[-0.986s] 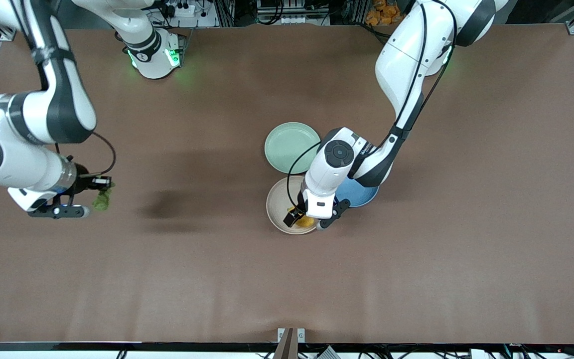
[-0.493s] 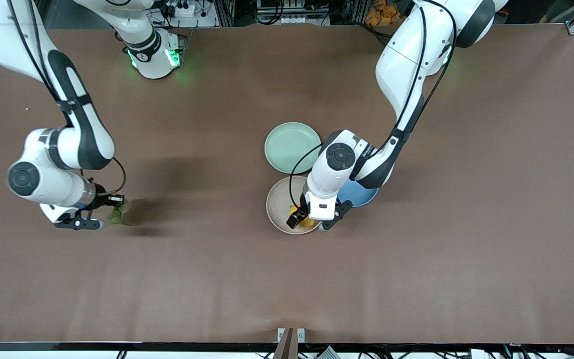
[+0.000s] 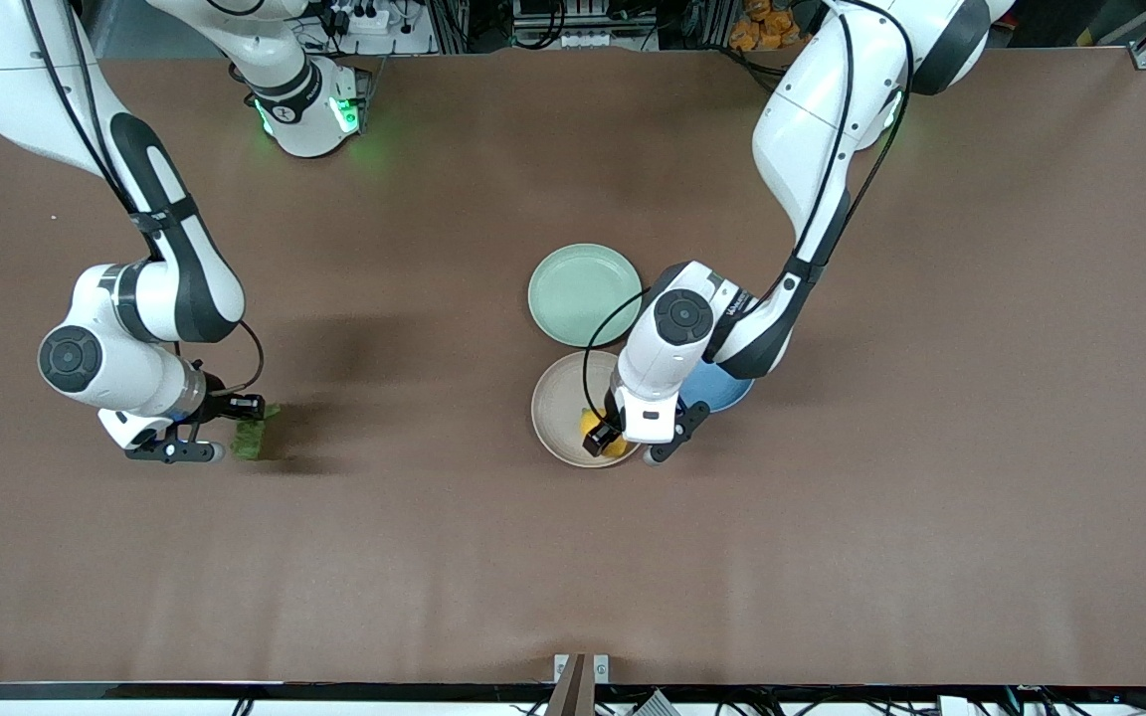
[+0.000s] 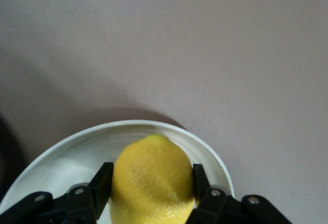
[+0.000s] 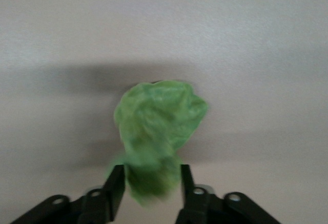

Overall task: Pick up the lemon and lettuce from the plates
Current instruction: 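Carry the lettuce away and release it on the table with the right gripper, then lift the lemon with the left gripper while the right gripper withdraws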

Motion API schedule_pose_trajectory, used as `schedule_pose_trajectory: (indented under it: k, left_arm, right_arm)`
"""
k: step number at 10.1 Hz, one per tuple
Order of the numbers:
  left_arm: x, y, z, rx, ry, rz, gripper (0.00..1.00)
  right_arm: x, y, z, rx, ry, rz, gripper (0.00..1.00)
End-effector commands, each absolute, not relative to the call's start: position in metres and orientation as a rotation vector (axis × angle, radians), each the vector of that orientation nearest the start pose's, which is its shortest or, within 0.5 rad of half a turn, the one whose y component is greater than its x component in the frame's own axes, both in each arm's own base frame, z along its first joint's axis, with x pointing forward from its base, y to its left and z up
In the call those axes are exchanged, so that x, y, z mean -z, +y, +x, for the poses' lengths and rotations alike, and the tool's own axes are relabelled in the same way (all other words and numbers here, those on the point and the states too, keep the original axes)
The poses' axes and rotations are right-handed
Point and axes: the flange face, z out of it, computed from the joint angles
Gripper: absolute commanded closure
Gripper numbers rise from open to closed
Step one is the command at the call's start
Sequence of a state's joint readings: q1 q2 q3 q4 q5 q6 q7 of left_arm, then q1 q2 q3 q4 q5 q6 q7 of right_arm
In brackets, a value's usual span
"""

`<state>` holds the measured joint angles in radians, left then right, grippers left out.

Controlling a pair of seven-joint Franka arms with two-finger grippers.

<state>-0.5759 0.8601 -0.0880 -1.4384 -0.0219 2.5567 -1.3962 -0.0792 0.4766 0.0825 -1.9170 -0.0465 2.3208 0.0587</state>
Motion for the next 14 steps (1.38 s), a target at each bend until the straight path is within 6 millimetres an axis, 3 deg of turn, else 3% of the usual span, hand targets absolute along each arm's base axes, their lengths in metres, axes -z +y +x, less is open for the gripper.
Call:
schedule_pose_trajectory:
  k: [1, 3, 5, 7, 9, 11, 14]
  left_arm:
    - [-0.246, -0.440, 0.601, 0.115, -1.317, -3.077, 1.00]
    - [-0.271, -0.428, 0.608, 0.123, -1.318, -3.064, 1.00]
    - [-0.285, -0.409, 0.616, 0.152, -1.252, -3.041, 1.00]
    - [-0.297, -0.380, 0.625, 0.153, -1.122, -3.027, 1.00]
    - [-0.300, -0.343, 0.622, 0.106, -1.023, -3.011, 1.00]
    - [-0.290, -0.303, 0.616, 0.058, -0.914, -3.003, 1.00]
    - [-0.297, -0.259, 0.613, 0.038, -0.793, -3.020, 1.00]
  right_arm:
    - [-0.282, 0.011, 0.620, -0.073, 0.040, -3.133, 0.00]
    - [-0.330, 0.024, 0.616, -0.048, -0.012, -3.153, 0.00]
    - [-0.376, 0.023, 0.611, 0.017, -0.004, -3.158, 0.00]
    - [-0.409, 0.015, 0.609, 0.040, 0.027, -3.152, 0.00]
    - [-0.463, 0.020, 0.615, -0.063, 0.025, -3.159, 0.00]
    - [-0.511, 0.019, 0.618, -0.054, 0.034, -3.158, 0.00]
    - [-0.532, 0.005, 0.622, 0.008, 0.071, -3.160, 0.00]
